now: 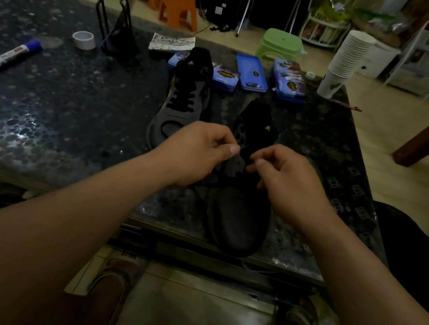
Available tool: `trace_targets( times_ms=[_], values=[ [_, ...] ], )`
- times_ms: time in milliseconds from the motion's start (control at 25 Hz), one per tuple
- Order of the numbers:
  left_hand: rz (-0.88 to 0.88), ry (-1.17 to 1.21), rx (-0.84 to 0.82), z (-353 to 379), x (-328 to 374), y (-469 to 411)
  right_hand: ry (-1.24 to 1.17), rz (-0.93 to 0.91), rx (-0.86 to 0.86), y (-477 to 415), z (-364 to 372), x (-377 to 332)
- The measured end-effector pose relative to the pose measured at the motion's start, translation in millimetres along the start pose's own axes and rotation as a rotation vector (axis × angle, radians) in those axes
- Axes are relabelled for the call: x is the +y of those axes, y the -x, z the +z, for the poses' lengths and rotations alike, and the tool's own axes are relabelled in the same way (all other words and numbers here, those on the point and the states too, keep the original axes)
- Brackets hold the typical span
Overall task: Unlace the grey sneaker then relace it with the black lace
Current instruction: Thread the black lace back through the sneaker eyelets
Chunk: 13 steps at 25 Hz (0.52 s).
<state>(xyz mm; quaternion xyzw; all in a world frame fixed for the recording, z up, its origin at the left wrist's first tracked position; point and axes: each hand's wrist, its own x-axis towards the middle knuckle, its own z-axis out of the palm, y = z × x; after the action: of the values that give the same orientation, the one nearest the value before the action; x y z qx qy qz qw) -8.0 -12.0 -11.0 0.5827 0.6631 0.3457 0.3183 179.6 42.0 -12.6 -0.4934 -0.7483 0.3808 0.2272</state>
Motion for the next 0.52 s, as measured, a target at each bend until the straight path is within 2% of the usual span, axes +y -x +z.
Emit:
trace_targets(
  times_ms=[160,280,400,520],
  values=[
    [0.113,-0.003,-0.067,-1,9,2,-0.465,0.185,-0.036,-9,-3,-9],
    [0.128,0.000,-0.084,-4,11,3,-0.655,0.213,-0.108,-11,-4,-11],
    [0.072,0.046,-0.141,-8,12,5,-0.760,0.216,-0.070,-14,-3,-12],
    [-0.036,0.099,-0.160,-7,14,4,-0.702,0.155,-0.006,-14,1,-15]
  ],
)
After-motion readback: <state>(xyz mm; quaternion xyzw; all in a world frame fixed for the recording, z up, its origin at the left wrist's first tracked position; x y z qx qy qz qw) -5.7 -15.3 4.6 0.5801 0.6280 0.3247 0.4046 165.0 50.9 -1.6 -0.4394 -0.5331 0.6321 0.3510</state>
